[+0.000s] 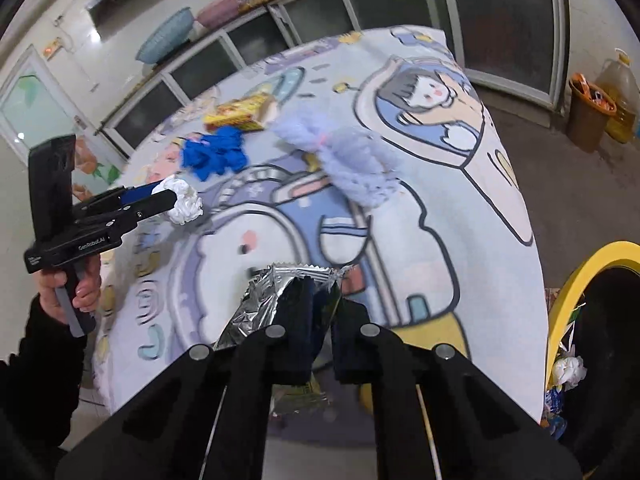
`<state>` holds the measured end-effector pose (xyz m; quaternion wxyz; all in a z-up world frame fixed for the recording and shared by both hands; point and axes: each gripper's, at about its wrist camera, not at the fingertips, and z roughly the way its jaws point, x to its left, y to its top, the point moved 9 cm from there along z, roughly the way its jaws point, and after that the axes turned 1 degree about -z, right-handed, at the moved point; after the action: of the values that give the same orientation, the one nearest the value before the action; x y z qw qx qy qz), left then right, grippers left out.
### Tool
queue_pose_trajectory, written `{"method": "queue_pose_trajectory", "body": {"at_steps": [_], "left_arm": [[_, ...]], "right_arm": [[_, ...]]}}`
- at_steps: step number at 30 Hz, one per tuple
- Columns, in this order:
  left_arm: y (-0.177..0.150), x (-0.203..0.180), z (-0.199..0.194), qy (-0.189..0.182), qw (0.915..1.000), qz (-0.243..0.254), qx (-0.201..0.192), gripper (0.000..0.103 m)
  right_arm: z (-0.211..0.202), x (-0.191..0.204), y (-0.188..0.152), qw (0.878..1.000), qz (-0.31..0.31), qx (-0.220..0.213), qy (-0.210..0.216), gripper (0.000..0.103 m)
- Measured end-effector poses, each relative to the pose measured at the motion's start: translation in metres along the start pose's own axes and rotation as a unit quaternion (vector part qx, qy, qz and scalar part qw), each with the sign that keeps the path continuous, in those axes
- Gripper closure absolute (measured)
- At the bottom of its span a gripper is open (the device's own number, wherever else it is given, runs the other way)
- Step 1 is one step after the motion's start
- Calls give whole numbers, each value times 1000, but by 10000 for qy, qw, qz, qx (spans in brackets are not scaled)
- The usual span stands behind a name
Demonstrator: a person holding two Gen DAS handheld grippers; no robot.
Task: Collect trash
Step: 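Close the left tool on the white bundle while the right tool grips the silver wrapper, then carry the white bundle and silver wrapper over the yellow bin and open both tools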
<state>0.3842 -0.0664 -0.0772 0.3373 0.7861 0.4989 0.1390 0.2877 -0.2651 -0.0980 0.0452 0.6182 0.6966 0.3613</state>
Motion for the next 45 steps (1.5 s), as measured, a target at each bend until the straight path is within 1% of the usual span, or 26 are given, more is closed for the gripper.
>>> {"method": "queue_pose_trajectory", "body": {"at_steps": [3,5,7,12,15,18,23,27,29,32,38,45], "left_arm": [[-9,1,-32,-23,9998,-140,-155,55],[-15,-1,-46,-21,9996,-168,-221,55],[-24,-4,-61,-11,9994,-196,-270,55],[-49,-15,-82,-50,9992,-295,-280,55],[-60,-27,-85,-121,9993,-268,-245,55],[-70,-45,-84,-234,9994,-212,-170,55],[-80,-75,-79,-478,9988,-72,-56,55],[-80,-100,-72,-652,9979,49,14,55],[-79,-114,-67,-790,9968,96,61,55],[-78,-132,-58,-904,9956,186,131,55],[-69,-175,-41,-1231,9910,465,236,55],[-45,-226,-21,-1545,9843,822,209,55]], "right_arm": [[-20,12,-6,9999,-25,-112,116,95],[-31,19,-13,9997,2,-142,219,95],[-38,24,-19,9996,-2,-163,233,95],[-52,25,-40,9995,73,-172,236,95],[-60,20,-49,9995,145,-184,221,95],[-68,14,-58,9992,253,-215,208,95],[-77,3,-70,9987,397,-270,184,95],[-86,-5,-75,9982,464,-352,170,95],[-92,-12,-77,9978,514,-417,102,95],[-99,-24,-79,9969,613,-497,43,95],[-116,-60,-83,9929,916,-718,-248,95],[-148,-109,-85,9832,1250,-1081,-772,95]]}}
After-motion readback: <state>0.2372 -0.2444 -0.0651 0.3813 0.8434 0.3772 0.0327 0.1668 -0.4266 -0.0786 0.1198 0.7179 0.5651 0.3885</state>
